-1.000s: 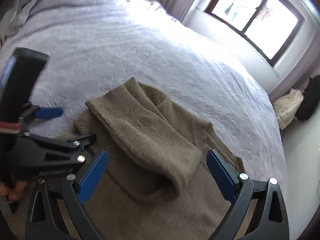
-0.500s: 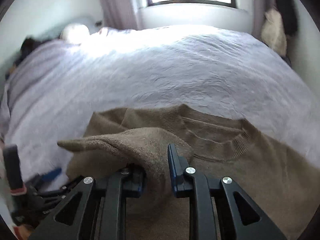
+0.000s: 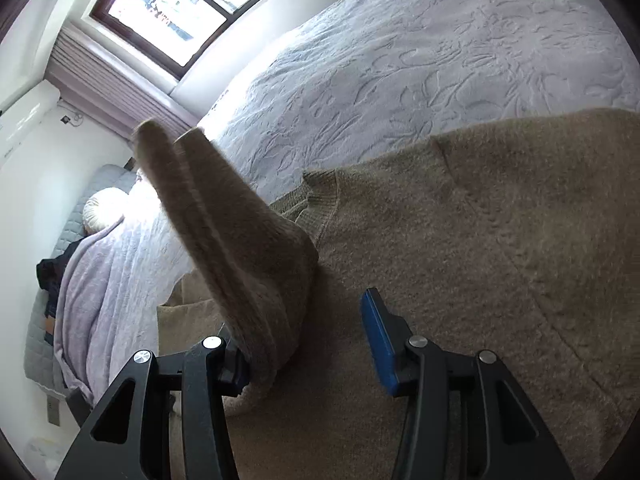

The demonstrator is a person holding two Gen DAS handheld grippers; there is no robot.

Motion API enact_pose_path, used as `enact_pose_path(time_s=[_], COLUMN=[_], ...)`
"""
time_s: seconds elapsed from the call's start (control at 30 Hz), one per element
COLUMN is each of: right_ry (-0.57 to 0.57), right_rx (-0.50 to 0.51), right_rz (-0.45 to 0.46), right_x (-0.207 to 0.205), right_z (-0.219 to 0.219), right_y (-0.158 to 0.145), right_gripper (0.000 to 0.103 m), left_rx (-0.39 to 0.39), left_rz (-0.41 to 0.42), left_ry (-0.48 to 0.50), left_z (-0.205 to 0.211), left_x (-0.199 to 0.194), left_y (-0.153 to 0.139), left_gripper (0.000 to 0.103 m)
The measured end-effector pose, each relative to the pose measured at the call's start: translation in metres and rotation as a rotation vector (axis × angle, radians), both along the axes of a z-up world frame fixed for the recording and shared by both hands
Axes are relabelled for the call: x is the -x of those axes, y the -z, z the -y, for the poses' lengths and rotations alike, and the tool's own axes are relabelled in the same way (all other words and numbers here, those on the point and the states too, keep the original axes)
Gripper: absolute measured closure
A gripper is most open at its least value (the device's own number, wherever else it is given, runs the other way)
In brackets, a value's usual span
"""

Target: Fold small clothes

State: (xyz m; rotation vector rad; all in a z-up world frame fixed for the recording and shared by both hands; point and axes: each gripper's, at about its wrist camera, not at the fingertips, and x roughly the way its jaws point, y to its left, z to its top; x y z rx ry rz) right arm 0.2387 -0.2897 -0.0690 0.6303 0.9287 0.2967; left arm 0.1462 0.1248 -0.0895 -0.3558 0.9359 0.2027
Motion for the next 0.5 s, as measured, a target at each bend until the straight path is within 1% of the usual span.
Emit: enact_pose_path(time_s=[0.07,0.13,0.17,0.23,0.27,0.33,0.4,0.43,0.47,0.5], right_ry=[0.042,0.047,0.041,0.025,0.019,0.005,-0.007,-0.018,-0.030,-0.046], right_rx=[-0.054,-0.104,-0.122,-0.134,-0.130,-0.115,-0.089,-0.076,-0.069,-0.065], right_rz=[-0.025,-0.043,-0.044,-0.039,-0.035,-0.027,-0.012,-0.005,0.002,0.010], right_x=[0.002,0.003,0.004,0.008,0.010,0.012,0.015,0.012,0.012,0.012], right_z=[0.012,0.023,0.027,0.032,0.033,0.035,0.034,0.027,0.023,0.020], right_y=[0.006,0.012,0.013,0.013,0.013,0.015,0.016,0.017,0.018,0.019], right_gripper=[0.052,0.062,0.063,0.064,0.065,0.067,0.067,0.067,0.066,0.064], left_rx=[-0.010,-0.041,-0.066,-0.119,-0.146,-0.164,-0.143,-0.112,-0.065,-0.028], left_rz=[-0.014,-0.007,0.005,0.015,0.004,-0.021,-0.048,-0.065,-0.082,-0.092], left_ry=[0.002,0.004,0.015,0.049,0.078,0.144,0.194,0.213,0.234,0.245], left_z=[-0.001,-0.003,-0.003,-0.003,-0.001,-0.001,-0.005,-0.009,-0.013,-0.016], left_x=[-0.002,-0.008,-0.013,-0.026,-0.038,-0.060,-0.084,-0.095,-0.107,-0.116], left_y=[-0.005,-0.015,-0.021,-0.031,-0.034,-0.033,-0.027,-0.023,-0.019,-0.016], left_gripper=[0.009,0.009,0.009,0.009,0.009,0.009,0.009,0.009,0.009,0.009])
